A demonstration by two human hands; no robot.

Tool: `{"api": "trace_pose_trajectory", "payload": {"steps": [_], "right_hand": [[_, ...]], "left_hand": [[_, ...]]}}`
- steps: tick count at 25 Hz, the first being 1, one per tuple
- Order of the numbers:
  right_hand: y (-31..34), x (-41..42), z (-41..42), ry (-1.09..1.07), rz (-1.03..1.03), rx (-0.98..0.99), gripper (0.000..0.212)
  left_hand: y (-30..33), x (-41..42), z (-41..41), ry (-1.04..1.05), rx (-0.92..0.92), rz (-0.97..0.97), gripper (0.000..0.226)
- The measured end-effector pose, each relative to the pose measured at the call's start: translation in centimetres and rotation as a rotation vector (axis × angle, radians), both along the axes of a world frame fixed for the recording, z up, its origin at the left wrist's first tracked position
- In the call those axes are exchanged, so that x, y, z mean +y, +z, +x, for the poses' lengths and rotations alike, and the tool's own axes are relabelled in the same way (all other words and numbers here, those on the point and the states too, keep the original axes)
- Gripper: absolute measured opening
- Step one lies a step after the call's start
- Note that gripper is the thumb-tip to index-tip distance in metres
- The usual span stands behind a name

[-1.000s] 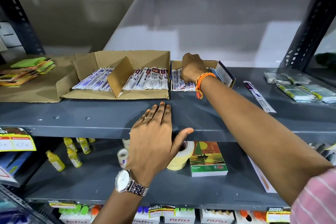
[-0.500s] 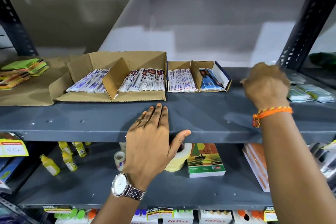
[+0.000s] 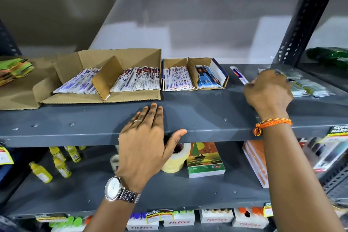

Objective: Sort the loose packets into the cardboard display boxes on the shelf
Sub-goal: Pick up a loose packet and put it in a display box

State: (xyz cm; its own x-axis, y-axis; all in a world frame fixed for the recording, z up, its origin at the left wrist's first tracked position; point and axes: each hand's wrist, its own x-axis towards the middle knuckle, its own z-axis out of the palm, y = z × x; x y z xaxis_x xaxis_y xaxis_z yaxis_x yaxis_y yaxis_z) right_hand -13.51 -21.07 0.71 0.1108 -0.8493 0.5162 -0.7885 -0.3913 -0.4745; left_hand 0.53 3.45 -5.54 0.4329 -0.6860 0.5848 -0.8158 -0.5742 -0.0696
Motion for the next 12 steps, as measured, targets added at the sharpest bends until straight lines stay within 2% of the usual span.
{"api": "trace_pose_trajectory", "payload": {"steps": [3,5,8,12], "right_hand": [[0.5,0.0,0.6,0.329,0.256,-0.517,0.011],[0.9,1.2,1.2,0.540,0.381,-0.738,0.014],[1.5,4.3,1.9,0.751,0.503,-0.855,0.007],[1.7,7.1,1.9,0.884,0.603,-0.923,0.007]], "left_hand": [[-0.1,0.0,0.0,-0.001,-0.001,-0.002,0.086],[-0.1,0.0,0.1,0.001,-0.001,-0.004,0.086],[0.0,0.0,0.1,0.002,0.003,0.003,0.086],[0.0,0.0,0.1,0.005,0.007,0.022,0.086]]}}
